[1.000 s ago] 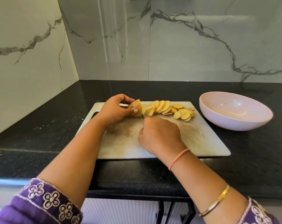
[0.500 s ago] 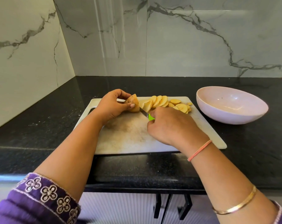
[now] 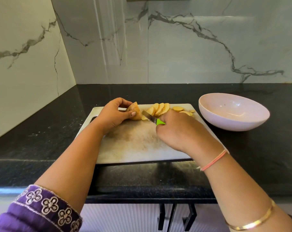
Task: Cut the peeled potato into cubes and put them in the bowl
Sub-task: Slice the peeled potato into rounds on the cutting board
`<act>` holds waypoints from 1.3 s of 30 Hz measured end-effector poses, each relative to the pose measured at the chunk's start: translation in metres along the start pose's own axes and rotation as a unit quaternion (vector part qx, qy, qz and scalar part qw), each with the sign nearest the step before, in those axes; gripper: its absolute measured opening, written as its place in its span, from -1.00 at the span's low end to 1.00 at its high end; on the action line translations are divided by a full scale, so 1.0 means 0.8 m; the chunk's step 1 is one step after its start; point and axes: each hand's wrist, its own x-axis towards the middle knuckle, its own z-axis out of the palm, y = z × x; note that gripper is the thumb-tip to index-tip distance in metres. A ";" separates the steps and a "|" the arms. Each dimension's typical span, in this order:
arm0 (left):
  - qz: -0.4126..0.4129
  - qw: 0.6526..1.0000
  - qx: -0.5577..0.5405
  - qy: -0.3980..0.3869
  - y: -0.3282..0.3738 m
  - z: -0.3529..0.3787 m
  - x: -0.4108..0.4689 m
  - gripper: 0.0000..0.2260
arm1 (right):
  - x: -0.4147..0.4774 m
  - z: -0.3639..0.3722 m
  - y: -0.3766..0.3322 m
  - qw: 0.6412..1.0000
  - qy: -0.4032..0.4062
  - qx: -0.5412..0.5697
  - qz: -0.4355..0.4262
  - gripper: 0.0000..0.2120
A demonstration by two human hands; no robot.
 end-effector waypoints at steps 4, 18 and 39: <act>-0.002 1.000 -0.004 -0.001 0.003 0.000 0.000 -0.76 | 0.002 0.021 -0.001 1.000 0.016 -0.002 0.023 -0.82; -0.009 1.000 -0.007 -0.014 0.005 0.000 0.000 -0.73 | 0.003 0.013 0.013 0.995 0.083 0.018 0.051 -0.81; 0.017 1.000 -0.024 -0.001 0.013 -0.002 0.003 -0.79 | 0.043 0.062 -0.028 0.976 0.210 -0.034 -0.048 -0.66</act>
